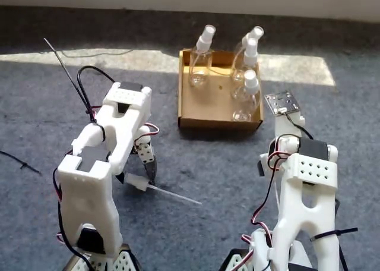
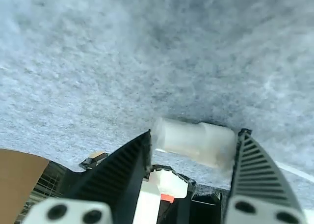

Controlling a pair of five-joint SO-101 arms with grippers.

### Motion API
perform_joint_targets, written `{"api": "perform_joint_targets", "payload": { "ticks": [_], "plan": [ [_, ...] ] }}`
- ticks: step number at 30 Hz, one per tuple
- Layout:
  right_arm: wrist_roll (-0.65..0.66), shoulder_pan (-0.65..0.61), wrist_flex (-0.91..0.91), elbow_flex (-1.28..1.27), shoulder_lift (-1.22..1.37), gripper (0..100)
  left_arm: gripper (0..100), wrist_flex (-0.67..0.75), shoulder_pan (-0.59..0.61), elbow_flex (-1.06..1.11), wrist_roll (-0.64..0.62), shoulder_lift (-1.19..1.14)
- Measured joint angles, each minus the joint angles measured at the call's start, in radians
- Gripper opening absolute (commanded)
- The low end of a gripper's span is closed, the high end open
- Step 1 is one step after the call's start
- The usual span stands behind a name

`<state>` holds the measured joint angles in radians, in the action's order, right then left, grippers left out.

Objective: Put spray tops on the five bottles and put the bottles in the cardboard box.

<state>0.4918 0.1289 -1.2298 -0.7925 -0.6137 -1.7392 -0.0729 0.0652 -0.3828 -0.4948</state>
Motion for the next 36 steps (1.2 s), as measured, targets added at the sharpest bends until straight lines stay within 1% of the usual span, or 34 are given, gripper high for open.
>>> {"api": "perform_joint_targets", "payload": {
  "ticks": [4,5,7,10,12,19,23,25,27,29,32,34,36],
  "plan": [
    [0.0,0.0,0.0,0.0,0.0,0.4,18,0.109,-0.018,0.071,0.009,0.005],
    [0.0,0.0,0.0,0.0,0.0,0.4,17,0.14,-0.018,0.077,0.025,0.005],
    [0.0,0.0,0.0,0.0,0.0,0.4,16,0.164,-0.018,0.077,0.104,0.006],
    [0.0,0.0,0.0,0.0,0.0,0.4,16,0.18,-0.017,0.063,0.324,0.006],
    [0.0,0.002,0.0,0.0,0.0,0.4,16,0.193,0.008,0.038,0.446,0.006],
    [0.0,0.002,0.0,0.0,0.0,0.4,16,0.25,0.068,-0.141,0.888,0.0],
    [0.0,0.0,0.0,0.0,0.0,0.4,17,0.267,0.066,-0.21,1.162,0.0],
    [0.0,0.003,0.0,0.0,0.0,0.4,19,0.267,0.063,-0.232,1.281,0.0],
    [0.0,0.003,0.0,0.0,0.0,0.4,22,0.267,0.066,-0.241,1.373,0.0],
    [0.0,0.0,0.0,0.0,0.0,0.4,22,0.267,0.066,-0.242,1.416,0.0],
    [0.0,0.003,0.0,0.0,0.0,0.4,22,0.269,0.08,-0.242,1.436,0.0],
    [0.0,0.003,0.0,0.0,0.0,0.4,22,0.269,0.097,-0.242,1.436,0.017],
    [0.0,0.0,0.0,0.0,0.0,0.4,22,0.269,0.109,-0.235,1.405,0.072]
  ]
}}
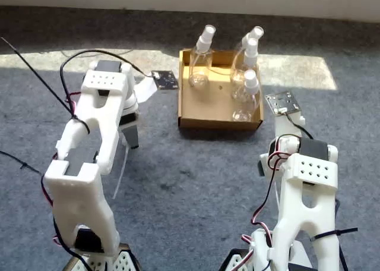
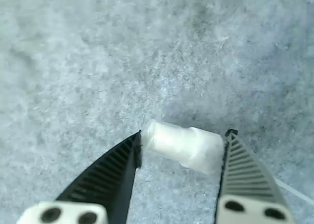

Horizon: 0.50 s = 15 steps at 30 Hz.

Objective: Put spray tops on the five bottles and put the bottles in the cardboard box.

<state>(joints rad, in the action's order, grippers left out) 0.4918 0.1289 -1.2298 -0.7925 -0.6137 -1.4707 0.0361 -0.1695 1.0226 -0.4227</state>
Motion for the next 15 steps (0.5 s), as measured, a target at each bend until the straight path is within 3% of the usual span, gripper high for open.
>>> {"api": "perform_joint_targets", "payload": {
  "ticks": [7,15],
  "plan": [
    [0.0,0.0,0.0,0.0,0.0,0.4,28,0.126,0.003,0.213,-0.15,0.258],
    [0.0,0.0,0.0,0.0,0.0,0.4,27,0.245,0.003,0.402,-0.176,0.292]
  ]
}}
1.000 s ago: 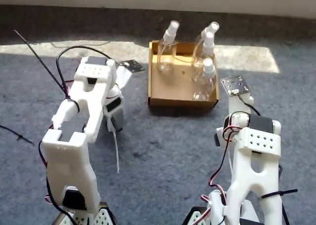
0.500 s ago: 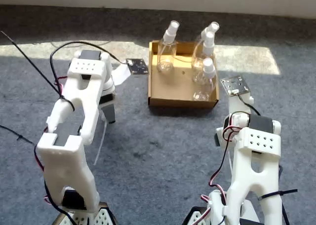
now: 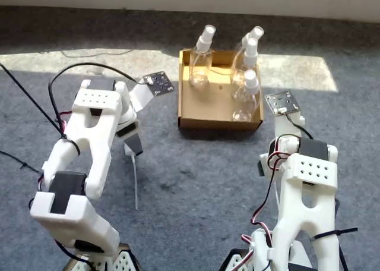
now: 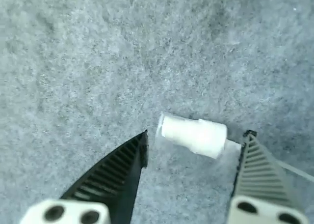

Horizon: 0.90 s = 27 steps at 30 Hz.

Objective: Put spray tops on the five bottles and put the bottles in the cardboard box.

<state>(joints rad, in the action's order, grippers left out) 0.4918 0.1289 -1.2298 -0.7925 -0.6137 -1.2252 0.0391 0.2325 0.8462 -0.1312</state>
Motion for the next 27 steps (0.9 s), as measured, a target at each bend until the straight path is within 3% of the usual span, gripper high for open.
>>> {"api": "perform_joint_targets", "payload": {
  "ticks": [3,7,9,14,16,23,27],
  "plan": [
    [0.0,0.0,0.0,0.0,0.0,0.4,27,0.002,0.006,0.0,-0.021,0.034],
    [0.0,0.0,0.0,0.0,0.0,0.4,23,-0.003,0.034,0.0,-0.155,0.135],
    [0.0,0.0,0.0,0.0,0.0,0.4,23,-0.014,0.057,0.012,-0.295,0.199],
    [-0.038,0.0,0.0,0.0,0.0,0.4,23,-0.014,0.138,0.135,-0.776,0.279],
    [-0.049,0.0,0.0,0.0,0.0,0.4,23,0.015,0.14,0.195,-0.905,0.279],
    [-0.095,-0.028,0.0,0.0,0.0,0.4,23,0.143,0.12,0.313,-1.125,0.23],
    [-0.118,-0.072,0.0,0.0,0.0,0.4,22,0.17,0.098,0.313,-1.189,0.192]
  ]
}}
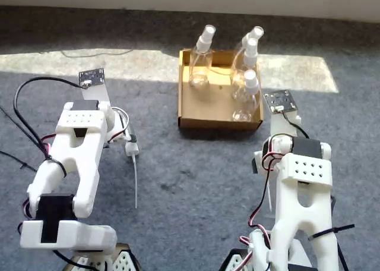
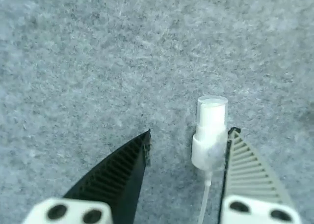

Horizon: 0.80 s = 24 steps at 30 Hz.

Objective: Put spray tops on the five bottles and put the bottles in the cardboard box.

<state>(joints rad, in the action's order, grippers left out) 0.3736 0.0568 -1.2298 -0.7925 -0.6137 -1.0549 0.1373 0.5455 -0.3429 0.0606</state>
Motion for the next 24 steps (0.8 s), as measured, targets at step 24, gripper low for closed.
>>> {"api": "perform_joint_targets", "payload": {
  "ticks": [24],
  "plan": [
    [-0.003,-0.064,-0.012,-0.049,-0.25,0.4,10,0.101,-0.144,-0.051,-0.015,-0.236]
  ]
}}
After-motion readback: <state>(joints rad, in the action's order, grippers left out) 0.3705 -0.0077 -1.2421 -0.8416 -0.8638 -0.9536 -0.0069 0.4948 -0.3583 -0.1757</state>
